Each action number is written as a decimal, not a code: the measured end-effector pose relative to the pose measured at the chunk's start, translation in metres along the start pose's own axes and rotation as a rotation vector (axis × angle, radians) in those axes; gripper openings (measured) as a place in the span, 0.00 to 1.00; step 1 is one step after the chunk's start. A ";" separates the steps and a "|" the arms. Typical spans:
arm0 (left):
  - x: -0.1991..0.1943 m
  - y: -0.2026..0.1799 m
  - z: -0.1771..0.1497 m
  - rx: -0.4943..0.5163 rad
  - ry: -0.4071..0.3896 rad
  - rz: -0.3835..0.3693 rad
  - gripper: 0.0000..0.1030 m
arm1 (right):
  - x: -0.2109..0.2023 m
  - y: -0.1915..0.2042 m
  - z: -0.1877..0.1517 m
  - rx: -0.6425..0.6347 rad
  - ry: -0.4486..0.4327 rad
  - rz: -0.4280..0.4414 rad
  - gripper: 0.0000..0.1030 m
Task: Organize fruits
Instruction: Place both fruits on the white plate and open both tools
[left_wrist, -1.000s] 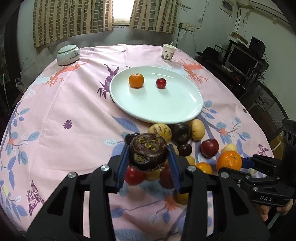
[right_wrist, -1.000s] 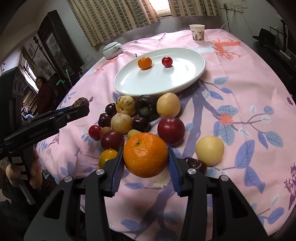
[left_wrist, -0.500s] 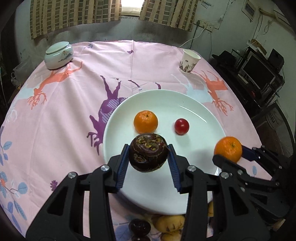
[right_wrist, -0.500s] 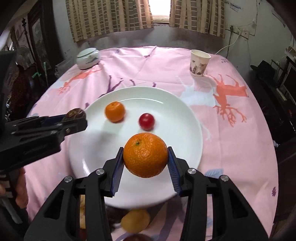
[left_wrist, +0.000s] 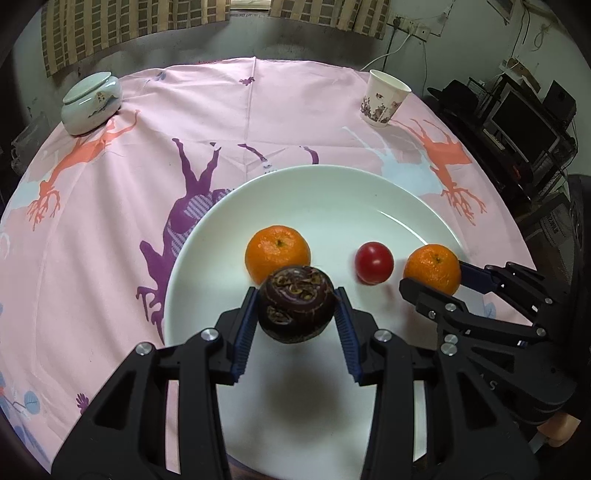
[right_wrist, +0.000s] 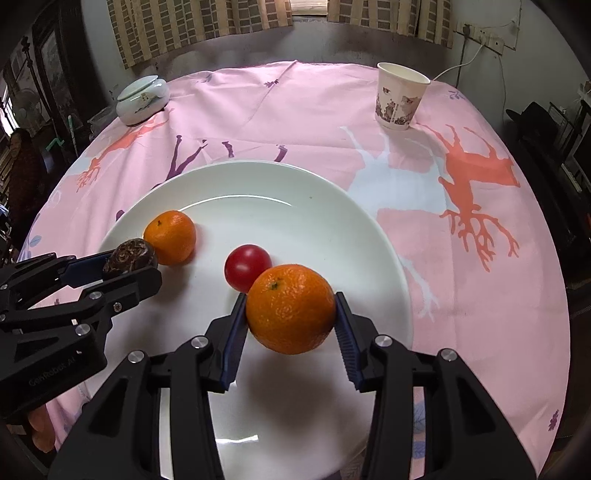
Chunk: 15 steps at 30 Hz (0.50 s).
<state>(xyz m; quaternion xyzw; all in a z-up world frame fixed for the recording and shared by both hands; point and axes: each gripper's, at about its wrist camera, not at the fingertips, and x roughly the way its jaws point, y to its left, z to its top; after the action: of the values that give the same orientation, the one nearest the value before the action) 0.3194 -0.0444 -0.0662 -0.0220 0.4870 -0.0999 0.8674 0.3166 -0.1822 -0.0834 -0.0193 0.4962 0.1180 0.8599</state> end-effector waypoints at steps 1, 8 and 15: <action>0.000 -0.002 0.002 0.012 -0.004 0.007 0.41 | 0.002 0.001 0.002 -0.009 -0.003 -0.001 0.48; -0.054 0.000 0.003 0.009 -0.116 0.005 0.68 | -0.040 0.006 -0.003 -0.058 -0.087 -0.036 0.63; -0.126 0.010 -0.056 -0.003 -0.188 -0.052 0.73 | -0.099 0.001 -0.062 -0.026 -0.067 -0.011 0.63</action>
<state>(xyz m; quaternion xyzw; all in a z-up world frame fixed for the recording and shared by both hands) 0.2092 -0.0067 0.0092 -0.0453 0.4027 -0.1192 0.9064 0.2160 -0.2089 -0.0298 -0.0292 0.4656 0.1202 0.8763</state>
